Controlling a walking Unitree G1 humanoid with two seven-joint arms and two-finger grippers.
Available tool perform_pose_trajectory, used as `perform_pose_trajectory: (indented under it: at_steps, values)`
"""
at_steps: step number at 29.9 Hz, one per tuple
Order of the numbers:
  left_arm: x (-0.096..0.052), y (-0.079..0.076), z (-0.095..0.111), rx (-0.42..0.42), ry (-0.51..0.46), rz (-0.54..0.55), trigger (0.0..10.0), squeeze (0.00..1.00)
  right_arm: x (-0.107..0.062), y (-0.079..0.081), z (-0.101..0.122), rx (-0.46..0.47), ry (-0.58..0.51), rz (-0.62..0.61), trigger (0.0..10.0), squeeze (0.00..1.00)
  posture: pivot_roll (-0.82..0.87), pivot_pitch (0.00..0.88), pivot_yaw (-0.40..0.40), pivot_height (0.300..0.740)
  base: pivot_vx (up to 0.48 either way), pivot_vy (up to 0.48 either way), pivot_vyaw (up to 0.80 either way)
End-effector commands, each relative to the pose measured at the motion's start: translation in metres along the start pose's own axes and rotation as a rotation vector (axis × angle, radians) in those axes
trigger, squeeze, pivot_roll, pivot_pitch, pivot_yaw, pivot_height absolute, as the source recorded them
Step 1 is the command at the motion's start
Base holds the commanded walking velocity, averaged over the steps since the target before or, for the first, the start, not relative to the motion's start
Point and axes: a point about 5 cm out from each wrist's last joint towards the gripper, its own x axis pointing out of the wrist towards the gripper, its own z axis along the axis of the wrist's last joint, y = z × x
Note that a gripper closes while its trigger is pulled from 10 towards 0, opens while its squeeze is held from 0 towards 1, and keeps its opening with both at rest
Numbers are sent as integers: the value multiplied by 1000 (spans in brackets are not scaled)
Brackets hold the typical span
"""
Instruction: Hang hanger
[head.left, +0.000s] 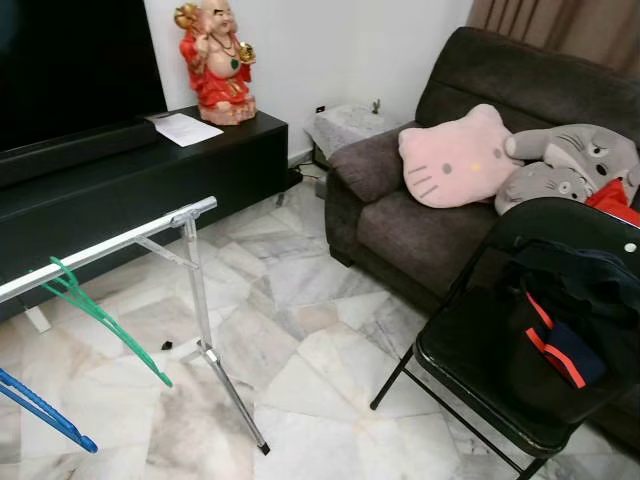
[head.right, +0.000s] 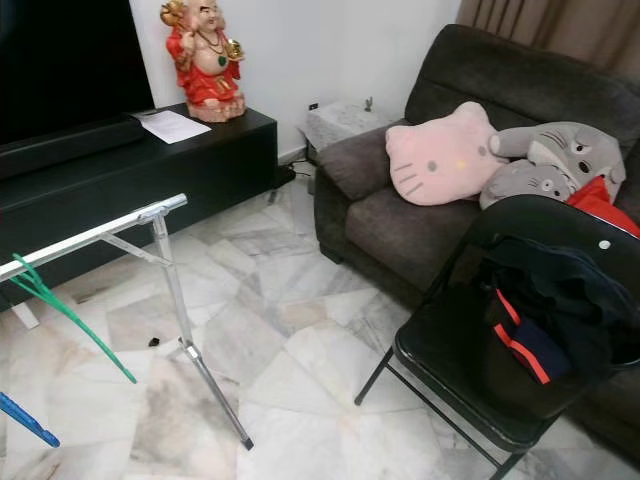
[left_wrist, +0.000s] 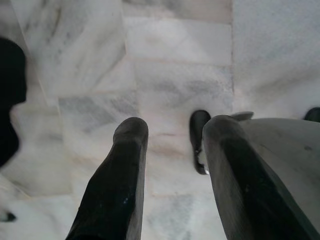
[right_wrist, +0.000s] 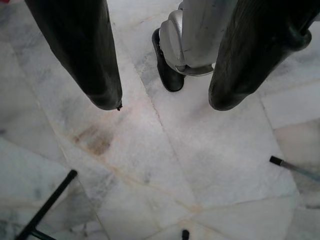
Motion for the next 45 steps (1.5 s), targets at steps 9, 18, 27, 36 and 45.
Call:
perform_pose_trajectory:
  at_steps: [9, 18, 27, 36, 45]
  values:
    - [4, -9, 9, -8, 7, -13, 10000, 0, -1, -5, -5, 17, 5, -17, 10000, 0, 54, 0, -33, 740, 0, 0, -735]
    - [5, -16, 12, -7, 3, -28, 10000, 0, -2, -6, -5, 19, 7, -13, 10000, 0, 55, 0, -37, 740, 0, 0, -733]
    - [3, -14, 7, -14, 6, -32, 10000, 0, -2, -5, -5, 17, 5, -10, 10000, 0, 55, 0, -31, 740, 0, 0, -717]
    - [1, -10, 0, 2, 22, -33, 10000, 0, -2, -4, -5, 30, -6, -11, 10000, 0, 53, 0, -28, 740, 0, 0, -77]
    - [2, -18, 1, -3, 29, -39, 10000, 0, -2, -4, -3, 29, -14, -6, 10000, 0, 53, 0, -34, 740, 0, 0, 0]
